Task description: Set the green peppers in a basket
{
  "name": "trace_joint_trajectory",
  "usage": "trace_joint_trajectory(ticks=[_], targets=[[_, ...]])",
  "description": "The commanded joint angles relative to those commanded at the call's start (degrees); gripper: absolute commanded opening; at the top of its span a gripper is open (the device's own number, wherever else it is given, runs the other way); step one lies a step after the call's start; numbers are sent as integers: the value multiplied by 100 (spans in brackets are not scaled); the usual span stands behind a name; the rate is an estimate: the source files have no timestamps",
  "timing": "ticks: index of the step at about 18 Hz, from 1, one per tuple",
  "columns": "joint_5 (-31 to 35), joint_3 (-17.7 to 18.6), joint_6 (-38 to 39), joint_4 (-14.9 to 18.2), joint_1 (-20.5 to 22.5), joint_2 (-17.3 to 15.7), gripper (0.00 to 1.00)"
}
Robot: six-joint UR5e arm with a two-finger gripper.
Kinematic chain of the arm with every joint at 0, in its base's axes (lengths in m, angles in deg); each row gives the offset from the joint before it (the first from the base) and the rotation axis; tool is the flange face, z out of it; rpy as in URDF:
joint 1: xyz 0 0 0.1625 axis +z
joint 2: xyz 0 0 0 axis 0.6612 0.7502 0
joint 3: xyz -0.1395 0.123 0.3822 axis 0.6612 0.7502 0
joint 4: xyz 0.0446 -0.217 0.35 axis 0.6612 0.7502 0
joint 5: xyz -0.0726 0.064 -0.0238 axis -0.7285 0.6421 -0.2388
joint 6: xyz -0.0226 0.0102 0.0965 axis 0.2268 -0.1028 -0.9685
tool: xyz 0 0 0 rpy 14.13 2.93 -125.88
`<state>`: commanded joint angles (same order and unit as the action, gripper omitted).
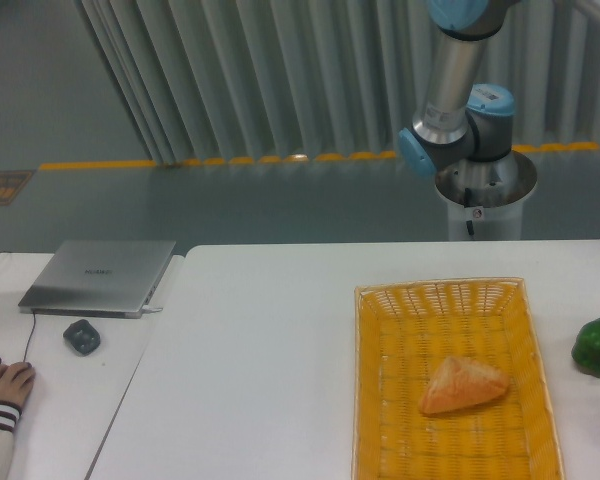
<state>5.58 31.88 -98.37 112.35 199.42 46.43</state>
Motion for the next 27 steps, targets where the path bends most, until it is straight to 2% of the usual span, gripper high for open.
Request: trace_joint_trajectory(ticks=[6,9,18,27], targets=[[-35,44,0,9,0,-44,100],[-44,281,0,-184,122,-114,100],[-158,799,26,-281,492,-404,100],[-290,817,272,-299,686,-483,100]])
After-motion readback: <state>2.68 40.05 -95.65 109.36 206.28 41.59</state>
